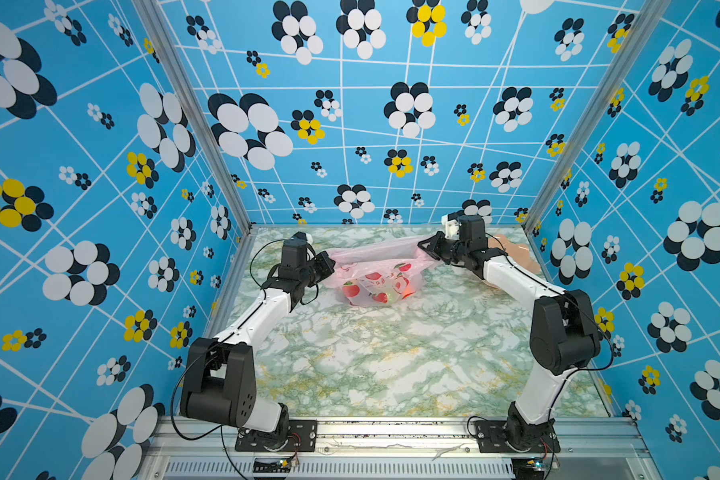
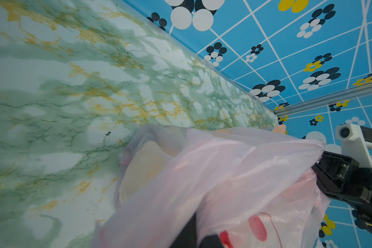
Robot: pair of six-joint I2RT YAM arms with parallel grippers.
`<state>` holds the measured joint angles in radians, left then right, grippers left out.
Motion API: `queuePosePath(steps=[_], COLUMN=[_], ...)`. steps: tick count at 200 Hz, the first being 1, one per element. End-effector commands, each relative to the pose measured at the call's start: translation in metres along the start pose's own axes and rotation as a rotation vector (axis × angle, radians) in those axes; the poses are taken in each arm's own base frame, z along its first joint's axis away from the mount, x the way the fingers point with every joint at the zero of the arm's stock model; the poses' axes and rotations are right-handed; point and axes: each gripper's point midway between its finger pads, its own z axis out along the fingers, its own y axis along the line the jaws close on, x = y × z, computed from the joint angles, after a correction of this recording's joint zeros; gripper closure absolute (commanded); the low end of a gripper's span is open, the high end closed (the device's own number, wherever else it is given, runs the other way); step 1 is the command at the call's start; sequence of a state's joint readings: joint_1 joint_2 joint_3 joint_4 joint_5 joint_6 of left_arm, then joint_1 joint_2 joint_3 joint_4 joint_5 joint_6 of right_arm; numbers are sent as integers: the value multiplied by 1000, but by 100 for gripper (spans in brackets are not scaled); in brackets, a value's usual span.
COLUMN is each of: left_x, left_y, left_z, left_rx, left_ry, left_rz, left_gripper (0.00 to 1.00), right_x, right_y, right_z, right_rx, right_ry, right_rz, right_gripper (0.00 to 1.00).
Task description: Take the fake fruits out of the plastic bag
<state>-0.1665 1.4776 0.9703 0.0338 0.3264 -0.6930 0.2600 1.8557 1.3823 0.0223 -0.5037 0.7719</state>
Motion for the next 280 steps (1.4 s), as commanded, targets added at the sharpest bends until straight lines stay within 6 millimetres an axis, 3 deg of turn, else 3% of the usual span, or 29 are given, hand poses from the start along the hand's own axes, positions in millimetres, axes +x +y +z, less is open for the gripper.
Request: queuePosePath(steps=[1,23,50,69,101,143,187,211,222,235,265,272,280], left_x=[21,48,60,69,82,99,105,106,106,104,90,84,76], left_y=[-3,-18,-22,-27,-31,-30,-27,-24,-24,-25,-15,-11,-7], left_z=[13,23,22,21,18,13,9,9,10,11,6,3,0], left_rx=[21,6,-29,-47,-52,-33,-51,-59,-58,-53,-10,5,23], left_ry=[52,116,109,111,104,107,106,103,105,106,90,78,62], left_rz=[13,93,135,178,218,237,239,239,239,238,139,110,71], left_gripper=[97,96,96,95,95,93,93,92,92,92,92,93,93], right_x=[7,10,13,19,44,79,97,107,109,110,102,97,92], right_y=[-1,0,-3,-6,-15,-17,-33,-38,-39,-34,3,10,20], right_z=[12,5,-23,-44,-58,-35,-28,-22,-20,-16,-17,-20,-23], right_rx=[-27,46,197,315,451,519,604,583,576,534,305,237,149], right_ry=[21,40,44,54,97,169,194,220,227,227,192,176,151], right_rz=[12,-43,-132,-203,-270,-310,-327,-318,-315,-318,-296,-275,-249], right_gripper=[100,99,45,26,17,16,19,29,39,57,94,100,100])
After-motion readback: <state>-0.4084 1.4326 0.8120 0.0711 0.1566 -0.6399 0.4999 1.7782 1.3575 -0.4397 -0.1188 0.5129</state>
